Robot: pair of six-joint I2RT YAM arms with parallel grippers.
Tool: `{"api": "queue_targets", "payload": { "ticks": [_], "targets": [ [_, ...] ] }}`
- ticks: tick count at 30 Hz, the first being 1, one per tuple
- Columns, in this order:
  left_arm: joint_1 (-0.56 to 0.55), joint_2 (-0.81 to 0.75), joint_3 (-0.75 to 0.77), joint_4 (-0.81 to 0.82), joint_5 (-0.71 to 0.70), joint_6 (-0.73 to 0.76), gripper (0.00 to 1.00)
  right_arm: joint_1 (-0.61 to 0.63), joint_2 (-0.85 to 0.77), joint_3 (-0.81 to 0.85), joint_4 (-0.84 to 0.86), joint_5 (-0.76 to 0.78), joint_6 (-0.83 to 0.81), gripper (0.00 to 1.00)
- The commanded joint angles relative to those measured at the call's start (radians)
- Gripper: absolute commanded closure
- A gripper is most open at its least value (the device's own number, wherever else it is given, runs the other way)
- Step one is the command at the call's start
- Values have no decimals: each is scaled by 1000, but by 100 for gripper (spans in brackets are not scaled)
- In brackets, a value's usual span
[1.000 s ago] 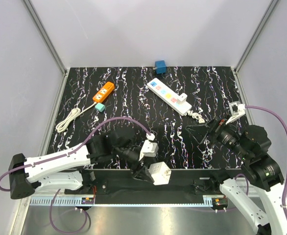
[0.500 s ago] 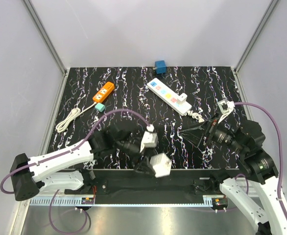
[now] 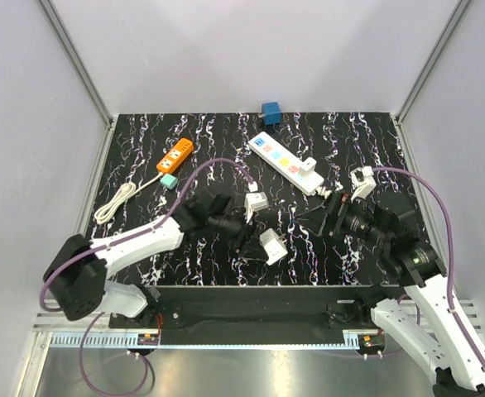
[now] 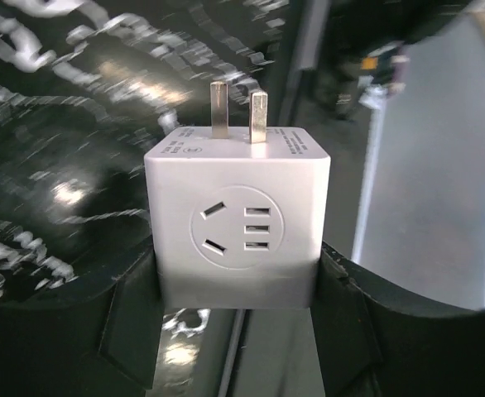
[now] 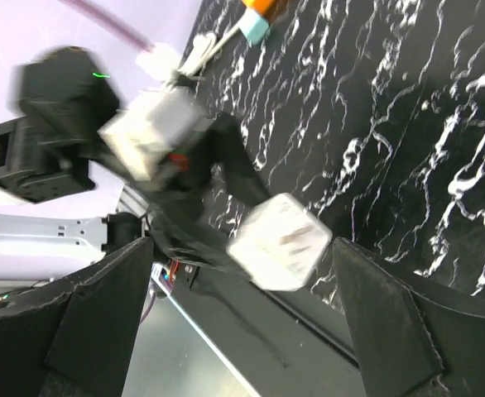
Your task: Insert the plug
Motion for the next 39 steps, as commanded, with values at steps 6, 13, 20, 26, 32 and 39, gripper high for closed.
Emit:
{"api": "queue_targets", "payload": {
  "ticks": [6, 13, 20, 26, 32, 39],
  "targets": [
    [17, -189, 121, 155, 482, 137, 100, -3, 29, 87, 32, -343, 60, 5],
    [23, -272, 148, 89, 543, 223, 100, -3, -20, 47, 162, -529, 164, 6],
    [24, -295, 174, 89, 659, 274, 100, -3, -17, -31, 397, -678, 315, 14],
    [21, -286, 230, 90, 716, 300, 100, -3, -1, -97, 651, -761, 480, 8],
    [12, -247, 290, 90, 727, 323, 100, -3, 39, -134, 817, -770, 608, 8],
    [-2, -178, 353, 90, 730, 335, 100, -1, 60, -151, 902, -772, 688, 5]
  ]
}}
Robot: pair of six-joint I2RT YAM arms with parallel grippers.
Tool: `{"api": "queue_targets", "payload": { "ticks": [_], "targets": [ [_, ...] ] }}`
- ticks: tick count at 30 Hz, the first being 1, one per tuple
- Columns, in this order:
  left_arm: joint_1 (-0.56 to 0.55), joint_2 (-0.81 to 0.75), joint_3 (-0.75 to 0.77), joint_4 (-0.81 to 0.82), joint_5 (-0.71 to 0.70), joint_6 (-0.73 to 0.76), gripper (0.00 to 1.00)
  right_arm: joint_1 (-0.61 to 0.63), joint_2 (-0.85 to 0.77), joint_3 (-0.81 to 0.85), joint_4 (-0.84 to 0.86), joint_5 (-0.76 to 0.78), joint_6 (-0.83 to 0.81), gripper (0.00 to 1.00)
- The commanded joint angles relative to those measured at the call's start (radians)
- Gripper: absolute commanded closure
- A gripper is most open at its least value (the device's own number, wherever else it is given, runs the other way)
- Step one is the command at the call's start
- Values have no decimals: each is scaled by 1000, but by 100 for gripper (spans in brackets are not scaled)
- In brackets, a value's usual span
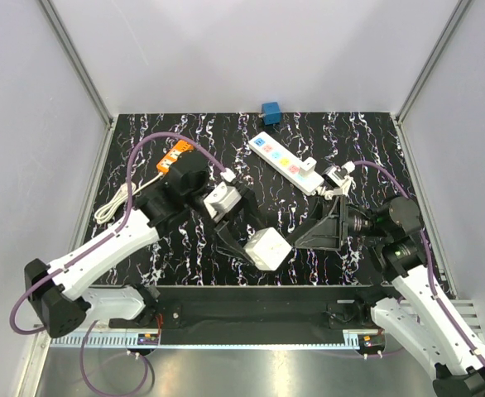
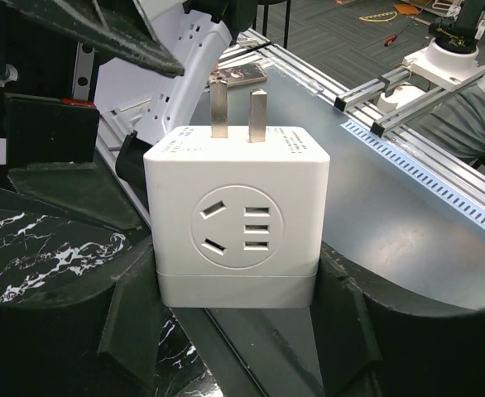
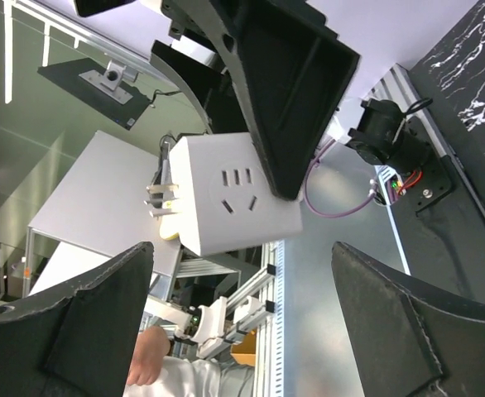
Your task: Insert the plug
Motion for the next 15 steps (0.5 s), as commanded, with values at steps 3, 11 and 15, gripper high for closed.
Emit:
{"api": "queue_targets", "payload": {
  "ticks": [3, 11, 15],
  "targets": [
    [-13, 54, 99, 56, 39, 34, 100, -1, -2, -1, 115, -39, 73, 4],
    [-23, 111, 170, 69, 56, 42, 100, -1, 17, -21, 182, -25, 130, 3],
    [-32, 123, 187, 76, 66, 45, 100, -1, 43, -47, 354, -27, 242, 8]
  ]
}}
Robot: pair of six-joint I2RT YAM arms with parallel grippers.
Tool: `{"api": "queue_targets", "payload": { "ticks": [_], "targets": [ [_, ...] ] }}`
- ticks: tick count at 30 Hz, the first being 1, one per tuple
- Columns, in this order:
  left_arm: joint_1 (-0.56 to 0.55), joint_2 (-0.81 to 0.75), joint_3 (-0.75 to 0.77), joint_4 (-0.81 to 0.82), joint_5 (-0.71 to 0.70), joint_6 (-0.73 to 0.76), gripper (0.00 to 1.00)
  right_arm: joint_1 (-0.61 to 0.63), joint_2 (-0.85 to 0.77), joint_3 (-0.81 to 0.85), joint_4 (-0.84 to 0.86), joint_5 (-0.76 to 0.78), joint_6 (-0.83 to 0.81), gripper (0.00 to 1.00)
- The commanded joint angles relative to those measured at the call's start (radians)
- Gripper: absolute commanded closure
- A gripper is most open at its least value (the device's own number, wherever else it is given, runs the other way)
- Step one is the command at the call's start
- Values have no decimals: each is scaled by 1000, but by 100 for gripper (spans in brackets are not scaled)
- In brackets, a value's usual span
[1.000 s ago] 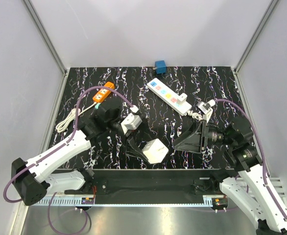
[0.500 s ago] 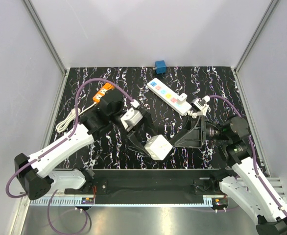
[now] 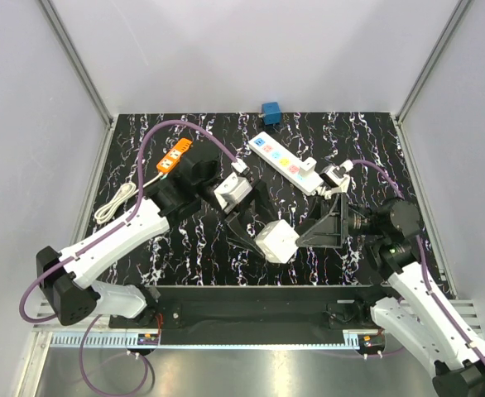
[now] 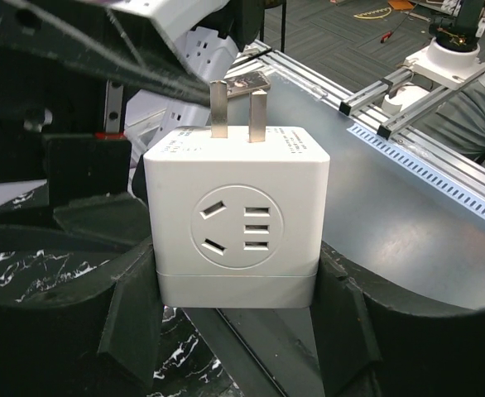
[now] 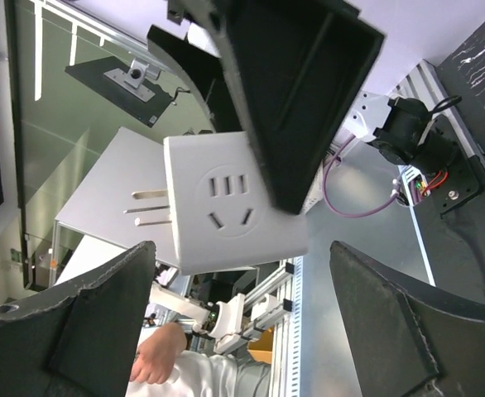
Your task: Insert the plug
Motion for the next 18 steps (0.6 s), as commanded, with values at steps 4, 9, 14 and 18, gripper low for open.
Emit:
{"api": "queue_targets", "payload": {
  "ticks": [4, 9, 14, 18],
  "targets": [
    [-19, 4, 63, 84, 67, 43, 100, -1, 30, -41, 327, -1, 216, 8],
    [-36, 17, 75, 93, 67, 58, 100, -1, 35, -47, 428, 11, 273, 15],
    [-46, 44, 97, 97, 67, 64, 100, 0, 18, -50, 428, 13, 270, 12],
    [-48, 57, 107, 142, 61, 46, 100, 2, 17, -61, 416, 14, 271, 12]
  ]
}}
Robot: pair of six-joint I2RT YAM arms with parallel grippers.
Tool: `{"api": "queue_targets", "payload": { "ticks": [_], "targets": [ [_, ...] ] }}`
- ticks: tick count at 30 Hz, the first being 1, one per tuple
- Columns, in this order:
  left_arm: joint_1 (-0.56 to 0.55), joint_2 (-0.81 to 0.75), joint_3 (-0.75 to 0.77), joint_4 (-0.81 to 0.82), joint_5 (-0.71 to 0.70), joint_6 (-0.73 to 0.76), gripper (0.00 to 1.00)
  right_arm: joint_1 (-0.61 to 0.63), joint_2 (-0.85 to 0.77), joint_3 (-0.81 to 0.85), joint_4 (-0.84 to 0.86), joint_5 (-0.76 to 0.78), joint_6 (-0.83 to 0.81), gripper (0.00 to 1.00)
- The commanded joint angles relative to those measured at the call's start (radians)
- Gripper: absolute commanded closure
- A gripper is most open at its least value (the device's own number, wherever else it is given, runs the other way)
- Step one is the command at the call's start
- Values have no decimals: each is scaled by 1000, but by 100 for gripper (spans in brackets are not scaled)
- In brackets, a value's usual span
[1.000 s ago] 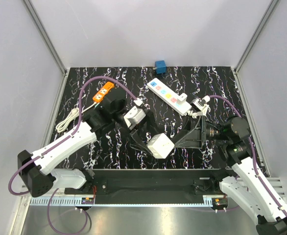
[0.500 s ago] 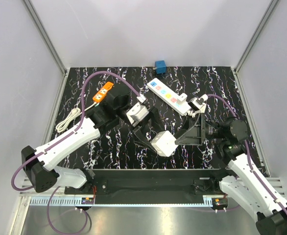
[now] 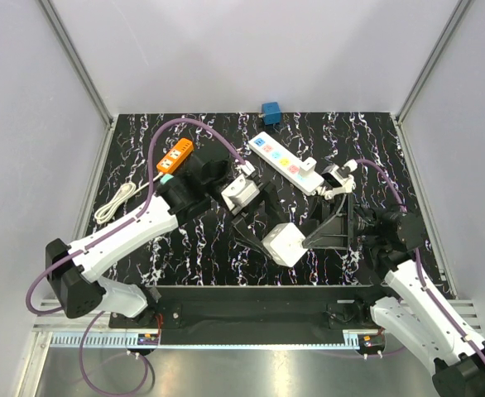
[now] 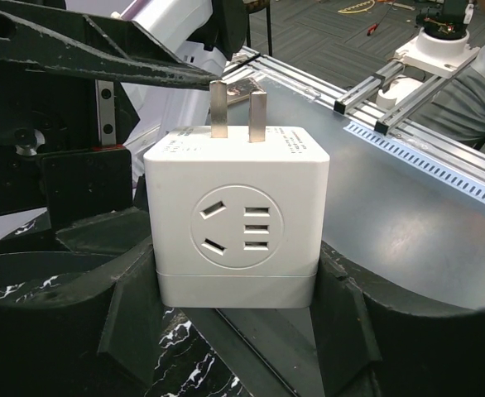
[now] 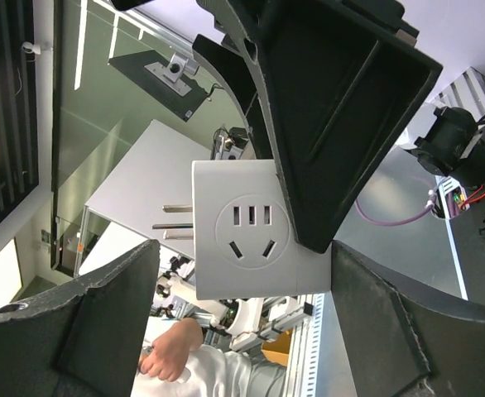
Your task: Insert the plug
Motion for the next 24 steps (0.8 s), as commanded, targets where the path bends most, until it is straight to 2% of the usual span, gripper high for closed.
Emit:
{"api": "queue_targets", "payload": {
  "ticks": [1, 3, 6, 7, 10, 11, 12, 13, 14, 15, 17, 20, 21, 23, 24],
  "targets": [
    [-4, 0, 60, 100, 35, 16, 100, 0, -10, -9, 43, 11, 13, 11],
    [-6, 2, 63, 113, 35, 13, 100, 0, -10, -15, 43, 14, 13, 11],
    [-9, 0, 69, 128, 29, 1, 100, 0, -10, -17, 40, 11, 16, 20],
    [-10, 0, 69, 134, 29, -10, 100, 2, -16, -14, 46, 11, 19, 35],
    [-13, -1, 67, 152, -11, -19, 97, 2, -32, -3, 49, 20, 17, 53],
    [-16, -3, 58, 162, -47, -46, 66, 2, -38, -1, 52, 20, 16, 63],
    [-15, -6, 48, 209, -125, -73, 47, 2, -41, 2, 56, 27, 11, 69],
    [-15, -9, 31, 259, -179, -172, 39, 2, -44, 5, 53, 31, 2, 77],
    [-13, -11, -7, 316, -227, -220, 32, 2, -44, 6, 42, 39, -6, 100],
    [-10, -18, -18, 350, -292, -240, 17, 2, -47, 9, 19, 63, -16, 100],
    [-9, -24, -23, 306, -334, -213, 3, 2, -45, 14, -61, 85, -78, 100],
    [-9, -50, -25, 164, -431, -128, 1, 2, -41, 26, -159, 158, -150, 100],
    [-9, -75, -31, 104, -501, -110, 1, 2, -35, 31, -167, 192, -159, 100],
    [-9, -106, -70, 81, -586, -85, 1, 0, -13, 52, -181, 217, -171, 100],
    [-9, -141, -84, 68, -679, -84, 1, 2, -7, 58, -184, 243, -180, 100]
  ]
}}
